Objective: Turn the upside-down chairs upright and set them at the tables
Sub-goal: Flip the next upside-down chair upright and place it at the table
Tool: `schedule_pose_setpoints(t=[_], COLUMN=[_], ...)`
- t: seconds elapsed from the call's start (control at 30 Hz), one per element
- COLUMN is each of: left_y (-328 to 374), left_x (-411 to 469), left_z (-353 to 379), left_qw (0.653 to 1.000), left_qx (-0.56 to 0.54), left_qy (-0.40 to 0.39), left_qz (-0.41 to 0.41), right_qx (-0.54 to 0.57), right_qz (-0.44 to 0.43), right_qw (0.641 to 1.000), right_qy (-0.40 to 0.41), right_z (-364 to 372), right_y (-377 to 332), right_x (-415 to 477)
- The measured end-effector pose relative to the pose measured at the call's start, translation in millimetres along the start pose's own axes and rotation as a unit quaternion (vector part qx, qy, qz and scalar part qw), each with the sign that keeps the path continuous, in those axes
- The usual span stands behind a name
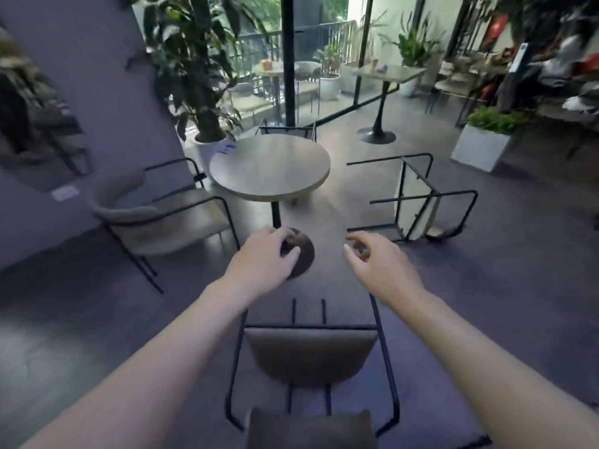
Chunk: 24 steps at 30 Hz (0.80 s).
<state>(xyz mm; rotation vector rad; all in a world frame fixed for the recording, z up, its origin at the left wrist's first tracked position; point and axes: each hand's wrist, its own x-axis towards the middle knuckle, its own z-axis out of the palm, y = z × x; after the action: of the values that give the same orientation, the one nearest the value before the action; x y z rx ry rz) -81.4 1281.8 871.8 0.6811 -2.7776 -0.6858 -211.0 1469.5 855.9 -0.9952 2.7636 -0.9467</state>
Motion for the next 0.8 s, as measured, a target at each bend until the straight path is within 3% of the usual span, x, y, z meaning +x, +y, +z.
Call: schedule_pose_setpoints(t=[0.13,0.3,0.8], left_y=[-4.4,-38.1,-278.5], left_x=[-28.5,-49.5,-123.7], left_z=[22.1,112.7,578.1], left_qw=[1.0,0.999,0.971], left_qx=[0.012,0.031,0.138], left_qy=[0.006,-0.014,-0.147], left_qz=[-0.017,-0.036,-0.131], right_qx=[0.002,-0.008,-0.078], right_qz=[-0.018,0.007,0.049], right_qw=[0.999,0.999,0.982], right_qy=[-0.037,-0.053,-0.165], right_z=[29.3,111.8,544.7], right_y=[1.0,41.3,339.4], right_x=[-11.4,-36.3,-154.5])
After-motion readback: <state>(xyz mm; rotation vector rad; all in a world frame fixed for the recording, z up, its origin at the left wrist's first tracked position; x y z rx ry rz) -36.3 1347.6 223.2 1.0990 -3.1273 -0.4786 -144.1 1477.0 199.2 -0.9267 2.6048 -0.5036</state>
